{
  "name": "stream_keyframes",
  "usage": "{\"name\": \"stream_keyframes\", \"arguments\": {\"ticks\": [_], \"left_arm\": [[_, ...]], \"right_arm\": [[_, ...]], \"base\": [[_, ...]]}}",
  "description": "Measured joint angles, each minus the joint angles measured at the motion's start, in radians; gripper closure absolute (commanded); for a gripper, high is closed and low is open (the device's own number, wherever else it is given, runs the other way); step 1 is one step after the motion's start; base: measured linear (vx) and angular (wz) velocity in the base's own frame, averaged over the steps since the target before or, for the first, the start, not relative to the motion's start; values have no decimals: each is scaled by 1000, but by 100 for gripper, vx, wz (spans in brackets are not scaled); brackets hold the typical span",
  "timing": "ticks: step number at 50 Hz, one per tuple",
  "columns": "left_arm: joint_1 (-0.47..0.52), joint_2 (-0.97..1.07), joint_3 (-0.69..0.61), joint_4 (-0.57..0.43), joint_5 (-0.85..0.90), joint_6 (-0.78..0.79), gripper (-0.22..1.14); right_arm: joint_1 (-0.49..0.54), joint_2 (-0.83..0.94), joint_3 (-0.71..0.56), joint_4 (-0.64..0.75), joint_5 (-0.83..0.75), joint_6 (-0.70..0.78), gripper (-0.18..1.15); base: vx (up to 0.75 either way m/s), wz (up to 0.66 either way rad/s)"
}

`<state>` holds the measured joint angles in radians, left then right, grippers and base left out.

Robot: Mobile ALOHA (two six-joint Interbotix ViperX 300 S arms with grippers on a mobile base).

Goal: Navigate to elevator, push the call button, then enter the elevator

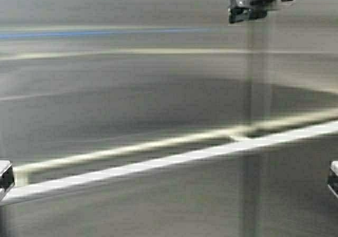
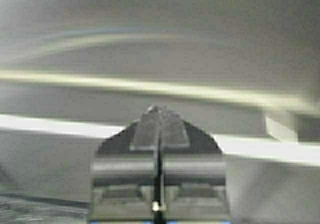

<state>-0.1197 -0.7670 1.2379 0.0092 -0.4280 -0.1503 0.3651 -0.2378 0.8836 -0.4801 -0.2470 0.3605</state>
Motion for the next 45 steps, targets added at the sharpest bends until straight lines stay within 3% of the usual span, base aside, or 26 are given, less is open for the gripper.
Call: {"name": "stream_keyframes", "arguments": {"ticks": [19, 45], "left_arm": [[9, -21, -15, 11, 0, -5, 89], [9, -14, -17, 20, 0, -8, 89]], "right_arm": [[9, 6, -6, 2, 18, -2, 92], [-61, 6, -11, 64, 26, -2, 92]], "base": [[0, 65], [1, 50]]}}
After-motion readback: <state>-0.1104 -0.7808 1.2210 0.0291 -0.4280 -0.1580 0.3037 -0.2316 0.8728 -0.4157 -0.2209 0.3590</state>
